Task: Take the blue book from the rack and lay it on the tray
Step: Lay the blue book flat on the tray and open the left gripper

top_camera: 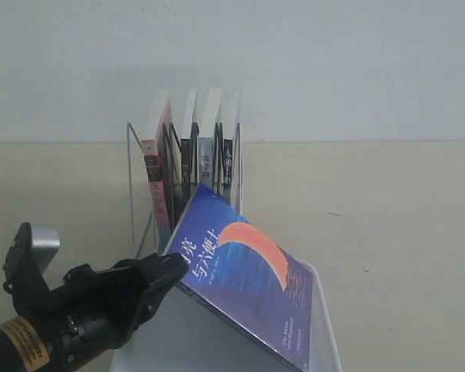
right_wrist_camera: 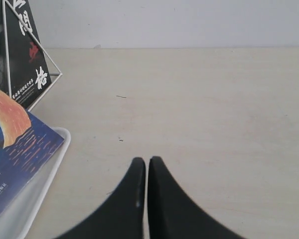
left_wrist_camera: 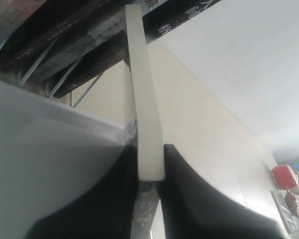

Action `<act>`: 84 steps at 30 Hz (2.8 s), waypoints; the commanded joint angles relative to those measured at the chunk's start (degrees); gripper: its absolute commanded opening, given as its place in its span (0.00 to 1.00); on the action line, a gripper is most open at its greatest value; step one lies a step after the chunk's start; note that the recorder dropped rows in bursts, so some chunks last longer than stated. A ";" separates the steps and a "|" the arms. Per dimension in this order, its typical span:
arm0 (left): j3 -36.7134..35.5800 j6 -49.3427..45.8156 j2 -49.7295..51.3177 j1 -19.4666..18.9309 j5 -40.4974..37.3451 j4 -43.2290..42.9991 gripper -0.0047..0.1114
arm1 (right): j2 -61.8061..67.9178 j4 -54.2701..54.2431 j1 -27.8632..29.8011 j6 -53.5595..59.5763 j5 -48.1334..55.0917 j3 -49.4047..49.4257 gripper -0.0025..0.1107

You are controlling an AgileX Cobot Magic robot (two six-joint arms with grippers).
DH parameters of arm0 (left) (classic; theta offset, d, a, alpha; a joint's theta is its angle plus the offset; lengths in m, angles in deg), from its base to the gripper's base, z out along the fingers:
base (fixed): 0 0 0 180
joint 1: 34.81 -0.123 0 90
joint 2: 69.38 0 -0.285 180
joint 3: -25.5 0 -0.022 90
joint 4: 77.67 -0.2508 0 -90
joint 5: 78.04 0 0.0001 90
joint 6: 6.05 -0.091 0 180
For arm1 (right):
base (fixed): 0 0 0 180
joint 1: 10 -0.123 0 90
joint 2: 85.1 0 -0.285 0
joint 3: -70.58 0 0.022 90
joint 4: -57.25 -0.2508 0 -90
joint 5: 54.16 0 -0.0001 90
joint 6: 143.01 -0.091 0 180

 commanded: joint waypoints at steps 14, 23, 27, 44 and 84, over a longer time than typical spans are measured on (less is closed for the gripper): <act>0.41 -3.53 -0.21 0.44 -7.94 -7.25 0.08 | -0.28 0.48 0.23 0.07 -0.24 0.00 0.03; 0.41 -3.53 -0.21 0.44 -5.81 -10.61 0.09 | -0.28 0.48 0.23 0.07 -0.24 0.00 0.03; 0.41 -3.53 -0.21 0.44 -5.81 -11.80 0.20 | -0.28 0.48 0.23 0.07 -0.24 0.00 0.03; 0.41 -2.61 -0.21 0.44 -9.27 -11.90 0.59 | -0.28 0.32 0.23 0.07 -0.24 0.00 0.03; 0.41 -14.70 -11.95 -0.47 -28.96 -8.37 0.70 | -0.28 0.36 0.23 0.07 -0.94 0.00 0.03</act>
